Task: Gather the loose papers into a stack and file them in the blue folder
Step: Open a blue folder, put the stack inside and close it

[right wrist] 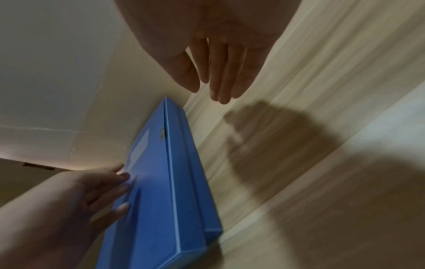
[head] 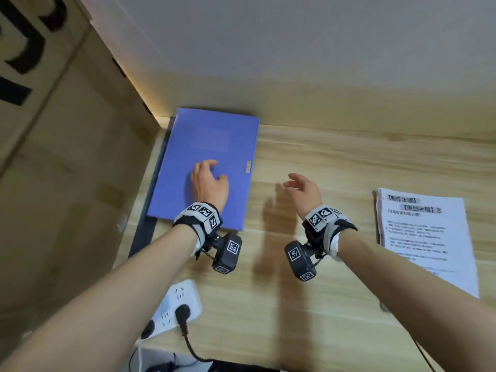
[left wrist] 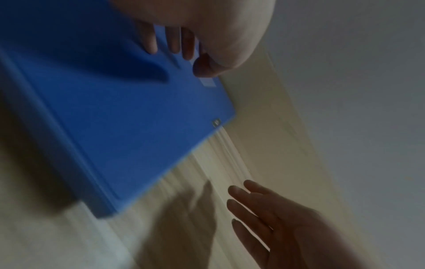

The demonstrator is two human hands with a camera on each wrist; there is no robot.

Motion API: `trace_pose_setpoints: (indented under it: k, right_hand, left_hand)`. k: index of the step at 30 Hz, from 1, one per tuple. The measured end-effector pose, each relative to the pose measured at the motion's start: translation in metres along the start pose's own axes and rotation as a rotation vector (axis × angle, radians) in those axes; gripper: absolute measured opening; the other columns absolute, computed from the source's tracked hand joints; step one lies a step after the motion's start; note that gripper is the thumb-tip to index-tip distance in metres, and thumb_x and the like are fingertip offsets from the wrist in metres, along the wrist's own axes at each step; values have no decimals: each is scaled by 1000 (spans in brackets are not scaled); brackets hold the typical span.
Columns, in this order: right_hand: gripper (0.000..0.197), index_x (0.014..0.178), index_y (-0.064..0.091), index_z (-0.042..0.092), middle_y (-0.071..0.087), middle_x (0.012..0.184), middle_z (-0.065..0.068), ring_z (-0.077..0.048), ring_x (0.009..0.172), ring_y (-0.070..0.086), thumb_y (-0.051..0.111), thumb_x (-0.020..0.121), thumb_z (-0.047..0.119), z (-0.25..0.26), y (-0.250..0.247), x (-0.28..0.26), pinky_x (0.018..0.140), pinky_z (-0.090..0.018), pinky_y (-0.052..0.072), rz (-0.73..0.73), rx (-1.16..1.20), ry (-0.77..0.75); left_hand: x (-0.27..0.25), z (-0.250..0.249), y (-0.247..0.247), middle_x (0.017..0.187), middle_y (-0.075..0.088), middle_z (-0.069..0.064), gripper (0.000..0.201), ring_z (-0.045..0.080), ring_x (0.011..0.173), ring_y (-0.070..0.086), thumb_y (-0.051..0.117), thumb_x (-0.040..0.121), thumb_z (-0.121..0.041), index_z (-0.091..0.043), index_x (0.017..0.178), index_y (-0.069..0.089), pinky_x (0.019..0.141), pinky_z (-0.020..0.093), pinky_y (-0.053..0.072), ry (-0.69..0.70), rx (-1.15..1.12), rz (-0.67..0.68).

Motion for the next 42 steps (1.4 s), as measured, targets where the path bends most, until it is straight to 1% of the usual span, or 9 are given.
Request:
trace_pose_setpoints:
  k: [4, 9, 13, 17, 25, 30, 34, 39, 42]
  right_hand:
    - [46, 140, 50, 9, 65, 117, -7, -17, 95, 60, 55, 94, 9, 9, 53, -3, 81, -20, 48, 77, 19, 30]
    - [53, 143, 48, 9, 65, 127, -11, -25, 114, 62, 58, 91, 8, 9, 97, -9, 108, -39, 45, 155, 64, 85]
    - [33, 118, 60, 22, 69, 104, -1, -21, 97, 65, 51, 93, 2, 19, 109, -14, 102, -44, 49, 207, 83, 38]
    - [34, 115, 64, 32, 72, 113, -9, -31, 103, 68, 53, 90, 10, 21, 103, -13, 99, -48, 51, 179, 50, -45]
    - [50, 139, 53, 13, 69, 112, -4, 2, 84, 70, 43, 96, -10, 14, 47, -21, 84, -15, 53, 66, 172, -95]
    - [51, 137, 54, 11, 67, 117, -2, 0, 95, 66, 40, 94, -14, -7, -17, -35, 94, -21, 52, -62, 208, -82]
    - [55, 133, 56, 11, 63, 120, 8, 18, 91, 62, 36, 91, -19, -25, -66, -58, 87, -6, 47, -150, 219, -91]
    - [57, 137, 55, 8, 62, 129, 2, -12, 122, 57, 40, 88, -18, -63, -116, -76, 113, -33, 39, -238, 122, -57]
    - [55, 137, 54, 5, 59, 126, 5, -11, 119, 54, 39, 90, -18, -76, -134, -90, 100, -7, 41, -243, 86, -26]
  left_hand:
    - [19, 39, -31, 135, 51, 5, 40, 27, 131, 41, 54, 86, -13, -14, 126, 56, 107, 36, 33, -50, 145, -6]
    - [41, 68, -53, 153, 35, 7, 60, 28, 144, 24, 56, 84, -16, -11, 142, 41, 113, 43, 29, -128, 223, -29]
    - [40, 96, -56, 160, 25, 10, 74, 30, 148, 18, 56, 87, -21, -8, 152, 23, 121, 46, 17, -278, 117, -60]
    - [33, 94, -54, 154, 37, 12, 68, 31, 143, 29, 58, 86, -18, -9, 148, 32, 117, 45, 20, -302, 41, -135]
    - [-3, 67, -26, 141, 46, 7, 48, 30, 134, 41, 57, 85, -8, -19, 131, 50, 114, 47, 28, -316, -173, -151]
    - [-32, 34, 16, 132, 50, 5, 43, 30, 119, 52, 54, 85, -10, -21, 126, 54, 106, 48, 38, -257, -189, -2]
    - [-65, 9, 52, 130, 50, 3, 42, 27, 120, 52, 54, 83, -9, -20, 124, 56, 104, 46, 42, -194, -225, 85]
    - [-115, -4, 91, 132, 47, 5, 38, 25, 125, 48, 55, 83, -4, -18, 118, 62, 104, 32, 40, -151, -218, 174]
    - [-139, -5, 106, 135, 44, 8, 35, 24, 122, 49, 53, 85, 3, -13, 113, 65, 78, 9, 36, -163, -195, 227]
Point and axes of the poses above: each hand's wrist, its own x-axis towards the middle knuckle, its own y-axis out of the palm, z = x × y, the point moved 10 cm from there along x, towards the middle knuckle
